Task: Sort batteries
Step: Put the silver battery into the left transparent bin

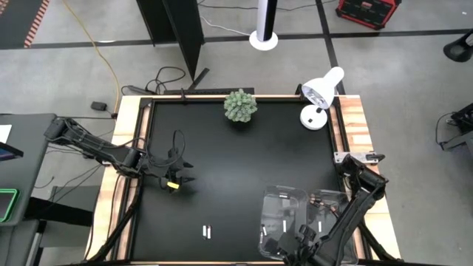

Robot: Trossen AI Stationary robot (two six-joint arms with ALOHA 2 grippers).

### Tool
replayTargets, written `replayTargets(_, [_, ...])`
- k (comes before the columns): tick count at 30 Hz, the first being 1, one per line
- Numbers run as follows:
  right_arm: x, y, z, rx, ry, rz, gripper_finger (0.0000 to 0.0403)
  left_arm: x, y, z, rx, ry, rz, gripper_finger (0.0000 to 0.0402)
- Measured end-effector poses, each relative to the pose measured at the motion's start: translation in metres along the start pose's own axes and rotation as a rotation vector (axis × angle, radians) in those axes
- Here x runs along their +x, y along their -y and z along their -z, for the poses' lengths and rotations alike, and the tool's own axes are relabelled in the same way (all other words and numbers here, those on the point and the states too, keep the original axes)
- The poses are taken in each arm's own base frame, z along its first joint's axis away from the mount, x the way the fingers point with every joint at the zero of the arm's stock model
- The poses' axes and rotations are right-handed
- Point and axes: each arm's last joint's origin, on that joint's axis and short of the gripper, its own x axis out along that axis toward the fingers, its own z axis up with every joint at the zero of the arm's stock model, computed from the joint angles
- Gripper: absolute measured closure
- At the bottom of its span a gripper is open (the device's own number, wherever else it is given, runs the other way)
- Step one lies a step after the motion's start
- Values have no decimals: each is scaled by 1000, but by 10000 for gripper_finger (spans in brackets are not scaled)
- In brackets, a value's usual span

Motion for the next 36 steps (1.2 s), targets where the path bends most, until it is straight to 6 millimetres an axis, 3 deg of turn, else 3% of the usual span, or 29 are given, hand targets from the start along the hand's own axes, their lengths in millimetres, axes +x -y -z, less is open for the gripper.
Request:
replayTargets(4, [-6,-2,-9,-47,1,-14,236,0,0,0,0,0,0,155])
replayTargets(8, [-15,-2,-33,-97,10,-19,240,0,0,0,0,3,-6,155])
replayTargets(14, [-23,1,-89,-196,89,-39,255,0,0,0,0,3,-7,155])
replayTargets(20, [-19,1,-153,-303,301,-106,264,0,0,0,-1,2,-6,155])
replayTargets(23, [-6,-5,-183,-298,399,-187,263,0,0,0,-2,2,-6,155])
replayTargets(26, [22,-14,-200,-309,396,-268,260,0,0,0,-2,1,-7,155])
replayTargets(31, [78,-23,-207,-249,321,-317,242,0,-1,1,7,-8,-10,155])
replayTargets(36, [114,-26,-208,-146,283,-320,206,0,-1,1,16,-8,-10,155])
